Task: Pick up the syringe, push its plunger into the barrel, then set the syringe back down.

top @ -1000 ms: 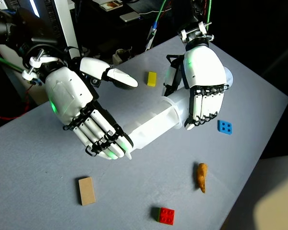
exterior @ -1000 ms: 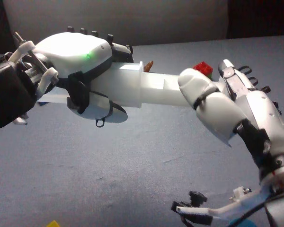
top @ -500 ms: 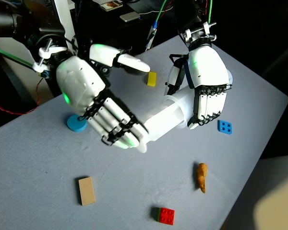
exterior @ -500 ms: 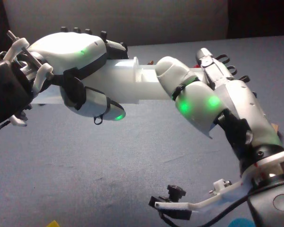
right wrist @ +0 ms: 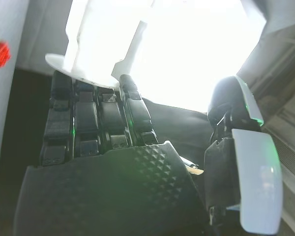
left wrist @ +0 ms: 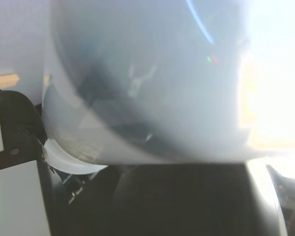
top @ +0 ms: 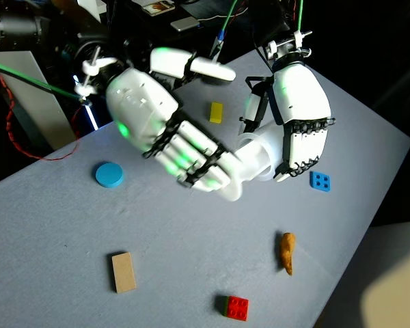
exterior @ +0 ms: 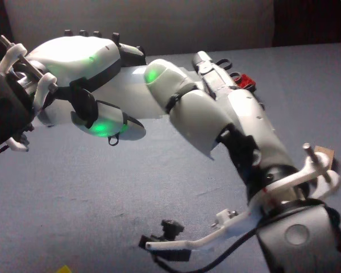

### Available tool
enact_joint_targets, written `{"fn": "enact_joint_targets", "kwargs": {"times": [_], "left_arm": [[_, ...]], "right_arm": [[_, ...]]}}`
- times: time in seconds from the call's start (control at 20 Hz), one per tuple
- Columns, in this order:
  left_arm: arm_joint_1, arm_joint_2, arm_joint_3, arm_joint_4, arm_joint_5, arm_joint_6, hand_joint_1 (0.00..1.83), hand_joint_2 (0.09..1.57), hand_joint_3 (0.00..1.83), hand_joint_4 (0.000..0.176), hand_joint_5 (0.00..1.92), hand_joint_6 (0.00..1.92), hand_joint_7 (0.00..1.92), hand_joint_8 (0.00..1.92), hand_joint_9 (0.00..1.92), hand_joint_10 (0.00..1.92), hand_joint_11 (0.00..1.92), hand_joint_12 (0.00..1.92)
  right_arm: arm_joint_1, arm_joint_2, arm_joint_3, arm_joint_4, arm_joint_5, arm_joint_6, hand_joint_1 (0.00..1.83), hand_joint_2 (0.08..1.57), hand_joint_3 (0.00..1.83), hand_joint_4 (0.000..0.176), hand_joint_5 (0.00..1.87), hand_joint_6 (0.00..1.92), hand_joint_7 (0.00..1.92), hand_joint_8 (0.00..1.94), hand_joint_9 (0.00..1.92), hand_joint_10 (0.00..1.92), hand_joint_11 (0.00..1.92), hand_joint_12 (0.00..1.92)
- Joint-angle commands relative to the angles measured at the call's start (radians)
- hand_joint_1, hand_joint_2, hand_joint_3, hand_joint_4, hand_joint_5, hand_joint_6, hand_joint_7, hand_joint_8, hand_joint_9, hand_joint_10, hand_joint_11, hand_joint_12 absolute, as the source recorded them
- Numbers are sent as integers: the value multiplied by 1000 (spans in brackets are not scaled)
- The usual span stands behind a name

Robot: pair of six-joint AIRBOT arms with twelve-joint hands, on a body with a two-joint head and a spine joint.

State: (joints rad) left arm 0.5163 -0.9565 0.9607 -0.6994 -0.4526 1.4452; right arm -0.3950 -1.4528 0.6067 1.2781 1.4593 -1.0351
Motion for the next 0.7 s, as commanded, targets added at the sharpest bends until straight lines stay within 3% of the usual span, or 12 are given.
{"fn": "enact_joint_targets", "kwargs": {"times": [0.0,0.1,0.2,0.35,0.4,0.5,0.65], "left_arm": [[-20,-12,-11,37,-104,-26,1352,1194,1,0,883,931,733,1387,758,1495,709,1505],[-19,-12,-15,53,-107,-26,1343,1214,1,0,874,976,664,1453,724,1530,690,1479],[-19,-12,-19,77,-106,-26,1353,1185,0,0,940,898,744,1361,738,1480,646,1482],[-12,-12,-24,77,-104,-27,1352,1198,1,0,853,963,733,1398,766,1494,682,1513],[-12,-12,-25,77,-104,-27,1344,1208,0,0,889,969,699,1437,702,1519,549,1555],[-11,-12,-25,77,-104,-27,1346,1202,0,0,930,879,719,1421,687,1544,527,1641],[-10,-12,-26,77,-104,-27,1347,1205,0,0,891,895,712,1434,718,1548,626,1609]], "right_arm": [[20,-31,-11,-154,-153,16,153,1085,0,0,141,2,165,1,164,1,0,533],[26,-51,2,-154,-166,25,121,1093,3,0,158,3,163,0,156,0,0,549],[31,-68,14,-154,-181,33,138,1101,2,0,128,1,129,0,122,0,0,456],[32,-87,32,-155,-193,36,177,1091,0,0,161,8,149,5,138,4,0,486],[30,-90,35,-155,-196,38,159,1097,1,0,167,8,157,6,145,6,0,493],[24,-93,40,-155,-196,40,166,1096,0,0,142,7,130,6,122,6,0,443],[15,-82,39,-184,-183,40,118,1099,1,0,162,6,154,7,147,8,0,506]]}}
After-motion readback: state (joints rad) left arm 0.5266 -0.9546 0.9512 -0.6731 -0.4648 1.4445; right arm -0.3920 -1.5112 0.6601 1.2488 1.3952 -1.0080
